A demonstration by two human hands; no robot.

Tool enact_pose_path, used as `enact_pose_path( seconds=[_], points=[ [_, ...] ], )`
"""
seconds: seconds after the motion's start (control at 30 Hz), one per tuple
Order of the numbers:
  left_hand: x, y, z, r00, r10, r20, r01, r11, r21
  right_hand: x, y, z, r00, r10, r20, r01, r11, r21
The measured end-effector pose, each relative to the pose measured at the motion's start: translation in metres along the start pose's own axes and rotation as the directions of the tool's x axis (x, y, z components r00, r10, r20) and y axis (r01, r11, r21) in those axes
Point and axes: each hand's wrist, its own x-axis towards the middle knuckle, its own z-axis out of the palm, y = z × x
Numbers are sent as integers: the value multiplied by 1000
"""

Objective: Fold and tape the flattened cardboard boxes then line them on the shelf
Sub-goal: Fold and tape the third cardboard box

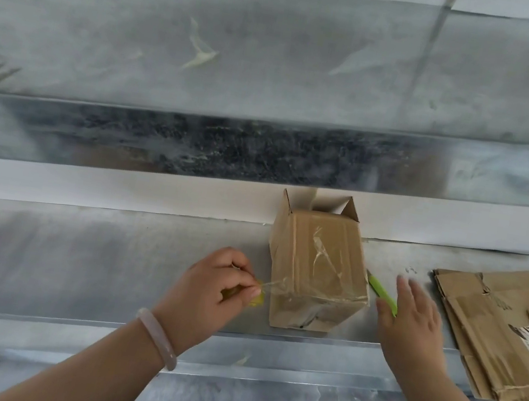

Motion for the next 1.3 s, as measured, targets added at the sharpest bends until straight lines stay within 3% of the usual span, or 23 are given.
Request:
enact_pose_path(
  seconds=[0.1,0.2,0.3,0.4,0.5,0.67,0.93,1.17,1.3],
  points=[
    [-1,0,-3,1000,-5,-5,5,1000,-23,4,10,10,993,111,43,-105,986,-126],
    [-1,-1,-6,1000,1,-5,-1,999,-38,-6,1,7,987,157,16,-157,988,-5],
    [0,-3,-7,1000,24,5,-24,999,-40,-33,-19,-8,980,194,-55,-173,948,266],
    [2,-5,-8,998,46,32,-45,999,-19,-80,-44,-28,983,95,-157,-25,916,400],
    [3,-7,-10,997,72,36,-72,997,1,-120,-78,-47,989,-59,-139,112,905,411],
    [2,-4,-11,994,105,-8,-105,994,-25,-149,-121,-44,981,-189,37,169,937,307],
    [2,-1,-11,998,62,-5,-63,998,-28,-147,-160,-25,946,-308,-96,309,951,-3],
    [4,4,-11,1000,8,-29,-9,999,-48,-140,-163,-15,950,-275,-151,266,961,-74],
    [2,2,-9,1000,-26,-11,25,999,-33,-139,-162,-9,951,-288,-114,271,952,-146]
  ],
)
